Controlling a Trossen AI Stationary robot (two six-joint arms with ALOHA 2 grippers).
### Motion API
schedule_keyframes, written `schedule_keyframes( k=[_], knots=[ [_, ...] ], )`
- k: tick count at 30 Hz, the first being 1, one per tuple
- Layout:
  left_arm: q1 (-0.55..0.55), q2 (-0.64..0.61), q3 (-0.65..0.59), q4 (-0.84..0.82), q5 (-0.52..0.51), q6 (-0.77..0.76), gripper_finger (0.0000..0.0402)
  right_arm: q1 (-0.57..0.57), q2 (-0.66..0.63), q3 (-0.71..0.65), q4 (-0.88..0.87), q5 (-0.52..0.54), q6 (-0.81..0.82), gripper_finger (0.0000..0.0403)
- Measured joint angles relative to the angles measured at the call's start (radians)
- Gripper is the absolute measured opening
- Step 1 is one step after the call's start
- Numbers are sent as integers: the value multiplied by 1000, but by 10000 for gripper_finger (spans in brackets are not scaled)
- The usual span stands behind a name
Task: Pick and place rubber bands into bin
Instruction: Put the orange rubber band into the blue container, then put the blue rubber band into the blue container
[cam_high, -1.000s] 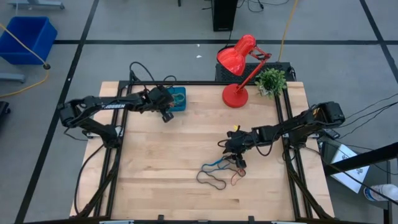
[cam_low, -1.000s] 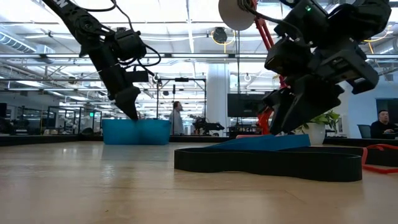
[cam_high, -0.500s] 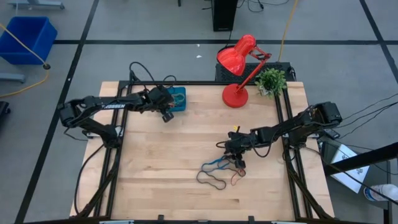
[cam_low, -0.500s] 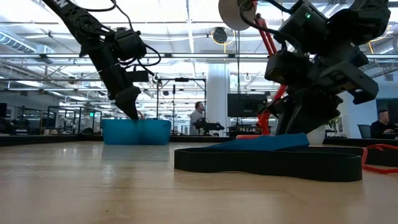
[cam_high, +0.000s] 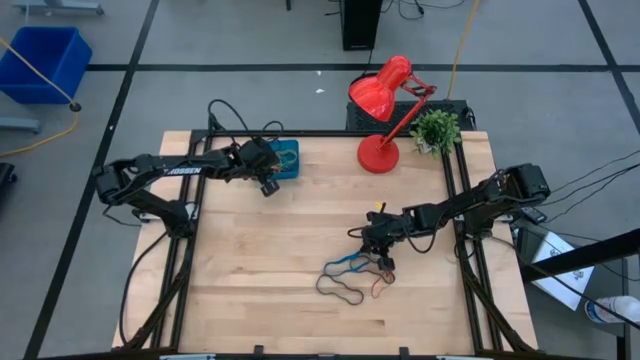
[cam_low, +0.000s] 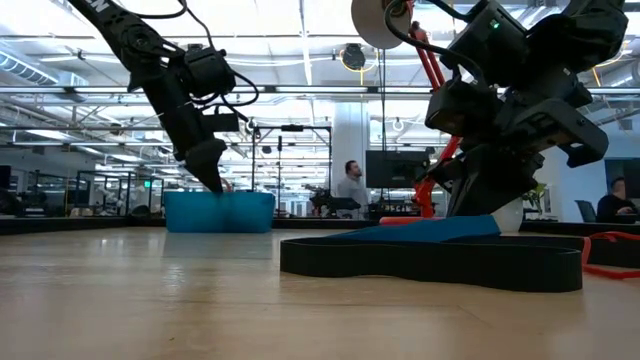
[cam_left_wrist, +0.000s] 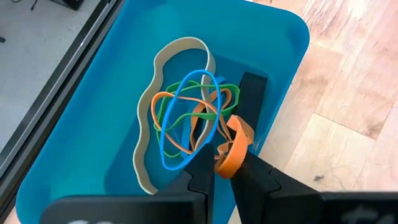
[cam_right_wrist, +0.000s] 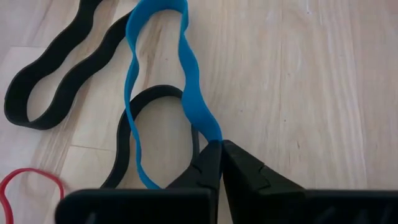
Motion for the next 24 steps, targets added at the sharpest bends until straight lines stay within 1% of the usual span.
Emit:
schedule_keyframes(
  k=[3,5,11,14,18,21,24],
  knots=[
    [0,0,0,0,0,-23,66,0,0,0,0,1,0,2],
    [0,0,0,0,0,-28,81,0,0,0,0,1,0,3],
    [0,-1,0,1,0,-10,147,0,0,0,0,2,0,1],
    [0,-6,0,0,-1,2,170,0,0,0,2,3,0,1],
    [0,-33,0,-1,-17,8,185,0,-5,0,16,6,-1,1],
    [0,-55,0,-5,-50,11,188,0,-8,1,48,8,-8,1],
    [0,-78,0,-4,-59,11,189,0,-22,1,73,10,-24,1]
  ],
)
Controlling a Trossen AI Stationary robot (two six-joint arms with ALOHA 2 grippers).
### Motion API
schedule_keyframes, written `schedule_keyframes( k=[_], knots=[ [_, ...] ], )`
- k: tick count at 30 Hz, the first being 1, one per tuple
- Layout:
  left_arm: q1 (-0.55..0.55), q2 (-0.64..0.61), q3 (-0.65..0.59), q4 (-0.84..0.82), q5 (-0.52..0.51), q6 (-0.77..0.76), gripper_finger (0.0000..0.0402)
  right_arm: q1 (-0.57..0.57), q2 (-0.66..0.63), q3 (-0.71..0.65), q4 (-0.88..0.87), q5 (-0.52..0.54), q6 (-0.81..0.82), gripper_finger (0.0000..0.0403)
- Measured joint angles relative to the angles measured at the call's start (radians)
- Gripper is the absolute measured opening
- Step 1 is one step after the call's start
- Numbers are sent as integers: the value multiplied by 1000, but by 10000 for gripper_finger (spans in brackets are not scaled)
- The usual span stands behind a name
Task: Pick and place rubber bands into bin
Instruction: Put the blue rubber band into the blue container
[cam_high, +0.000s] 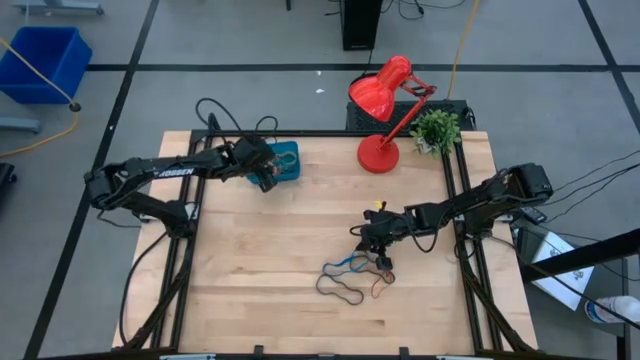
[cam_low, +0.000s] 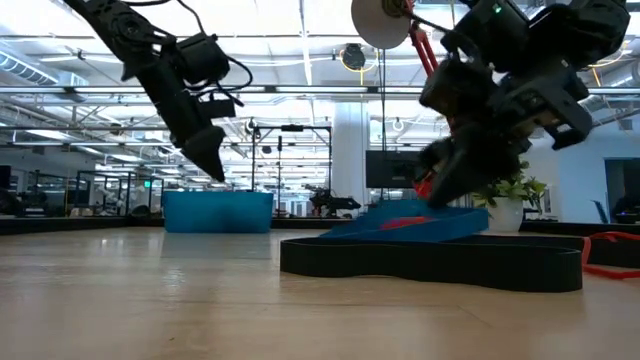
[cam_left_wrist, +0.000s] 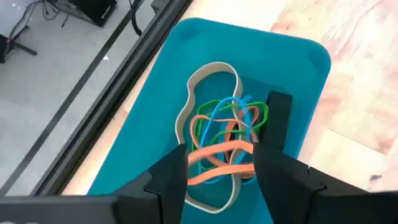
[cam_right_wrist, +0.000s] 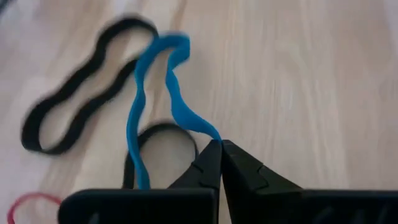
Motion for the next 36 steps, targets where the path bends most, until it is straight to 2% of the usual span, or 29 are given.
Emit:
schedule_keyframes(
  k=[5,9,12,17,24,36],
  knots=[
    [-1,-56,0,5,31,-16,189,-1,-40,0,25,115,-39,0],
    [-4,-76,0,65,136,-94,189,-4,-84,0,85,269,-156,0],
    [-13,-75,0,102,239,-146,189,-16,-113,0,167,334,-241,0],
    [-61,-74,0,149,355,-163,189,-41,-132,1,320,334,-330,0],
    [-187,-43,0,355,454,-147,189,-61,-126,0,400,332,-377,0],
    [-383,131,-1,637,485,-170,189,-61,-126,0,430,333,-393,0]
  ],
)
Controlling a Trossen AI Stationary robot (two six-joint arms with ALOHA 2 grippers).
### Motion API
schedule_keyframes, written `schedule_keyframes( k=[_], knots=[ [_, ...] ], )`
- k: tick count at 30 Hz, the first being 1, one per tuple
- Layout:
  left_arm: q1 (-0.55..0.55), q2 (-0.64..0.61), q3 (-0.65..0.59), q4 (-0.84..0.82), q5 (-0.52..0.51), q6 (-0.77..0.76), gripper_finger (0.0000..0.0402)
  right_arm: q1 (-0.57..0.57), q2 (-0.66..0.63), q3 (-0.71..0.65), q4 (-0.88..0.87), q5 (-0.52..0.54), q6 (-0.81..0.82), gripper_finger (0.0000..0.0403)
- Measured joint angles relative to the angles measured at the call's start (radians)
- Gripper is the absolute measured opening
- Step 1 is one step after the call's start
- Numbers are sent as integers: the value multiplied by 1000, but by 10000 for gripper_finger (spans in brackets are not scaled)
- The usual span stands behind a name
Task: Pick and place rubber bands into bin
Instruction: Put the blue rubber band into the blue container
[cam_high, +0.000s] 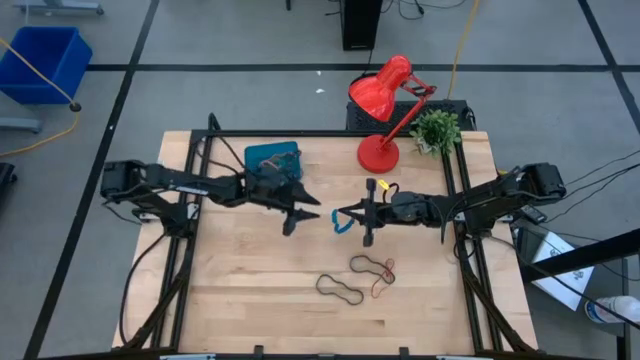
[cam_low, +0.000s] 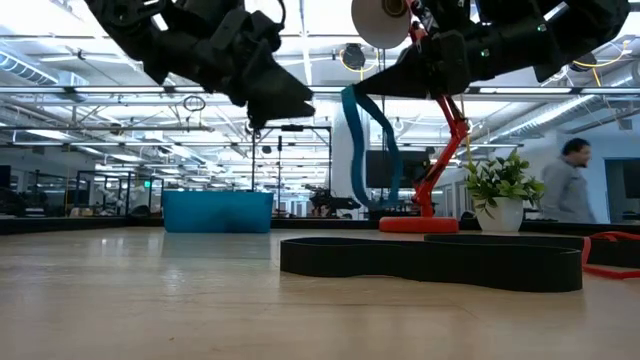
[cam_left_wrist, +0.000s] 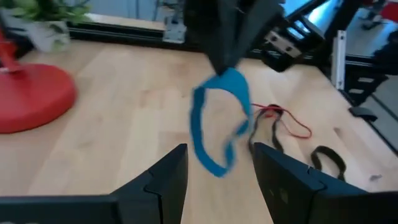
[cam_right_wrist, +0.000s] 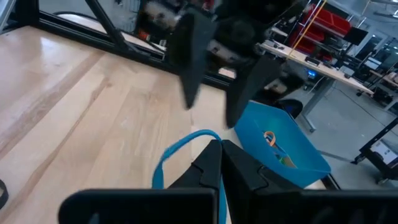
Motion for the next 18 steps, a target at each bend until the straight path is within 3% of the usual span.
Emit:
schedule_keyframes(
  k=[8,18],
  knots=[
    [-65,139,1,244,18,-48,189,0,0,0,2,0,0,0],
    [-73,235,2,365,43,-104,185,0,0,0,-5,0,0,0]
  ],
)
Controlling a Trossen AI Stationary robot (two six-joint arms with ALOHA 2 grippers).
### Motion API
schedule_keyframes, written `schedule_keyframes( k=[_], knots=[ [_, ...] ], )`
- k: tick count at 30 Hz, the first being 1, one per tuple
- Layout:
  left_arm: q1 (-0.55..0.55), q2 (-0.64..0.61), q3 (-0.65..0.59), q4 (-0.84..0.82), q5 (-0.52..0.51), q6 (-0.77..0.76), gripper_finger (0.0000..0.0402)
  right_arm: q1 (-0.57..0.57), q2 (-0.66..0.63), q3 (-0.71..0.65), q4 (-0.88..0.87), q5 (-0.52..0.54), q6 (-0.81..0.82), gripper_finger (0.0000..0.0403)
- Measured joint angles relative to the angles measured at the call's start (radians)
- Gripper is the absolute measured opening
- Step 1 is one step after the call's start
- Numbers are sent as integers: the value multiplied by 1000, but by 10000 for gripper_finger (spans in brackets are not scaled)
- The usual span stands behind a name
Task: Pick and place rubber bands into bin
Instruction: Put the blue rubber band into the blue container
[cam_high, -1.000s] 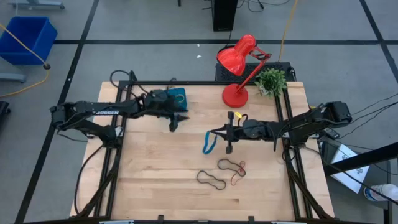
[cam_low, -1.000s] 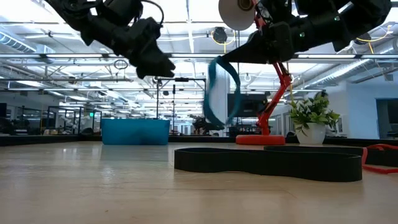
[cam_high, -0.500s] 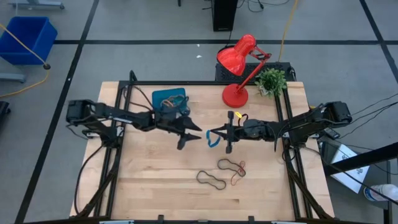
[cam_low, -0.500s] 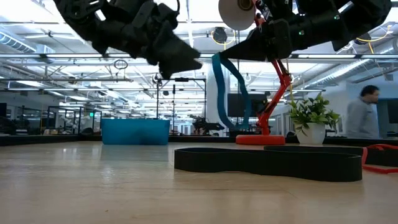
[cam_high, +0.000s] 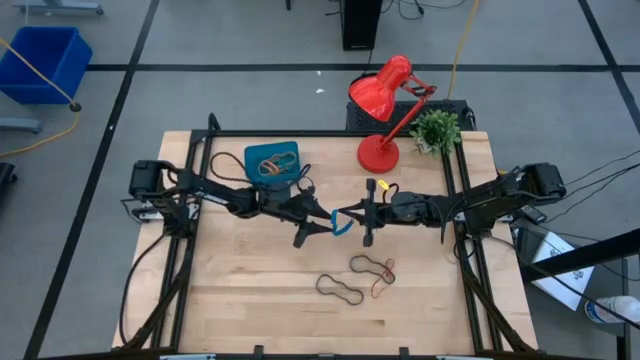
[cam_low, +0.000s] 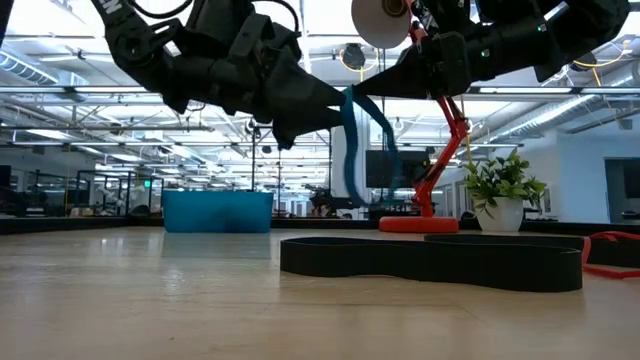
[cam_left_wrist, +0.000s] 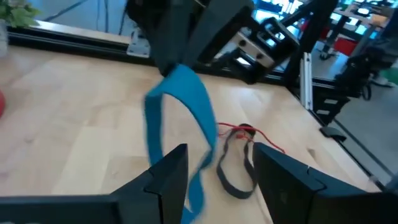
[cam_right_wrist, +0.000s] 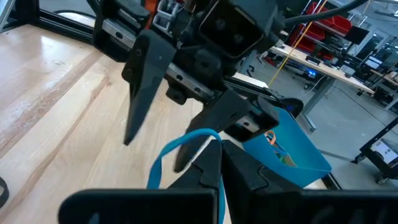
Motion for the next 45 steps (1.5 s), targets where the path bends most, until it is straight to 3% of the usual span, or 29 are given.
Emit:
schedule_keyframes(
  k=[11,25,39,45],
  knots=[
    [-18,0,0,65,-3,-2,89,0,0,0,0,0,0,0],
    [-16,0,0,101,-4,22,10,0,0,0,8,-2,24,0],
    [-16,0,0,100,-4,33,11,0,0,0,14,-3,64,23],
    [-15,-5,0,93,2,40,10,0,0,0,16,-3,79,54]
  ],
)
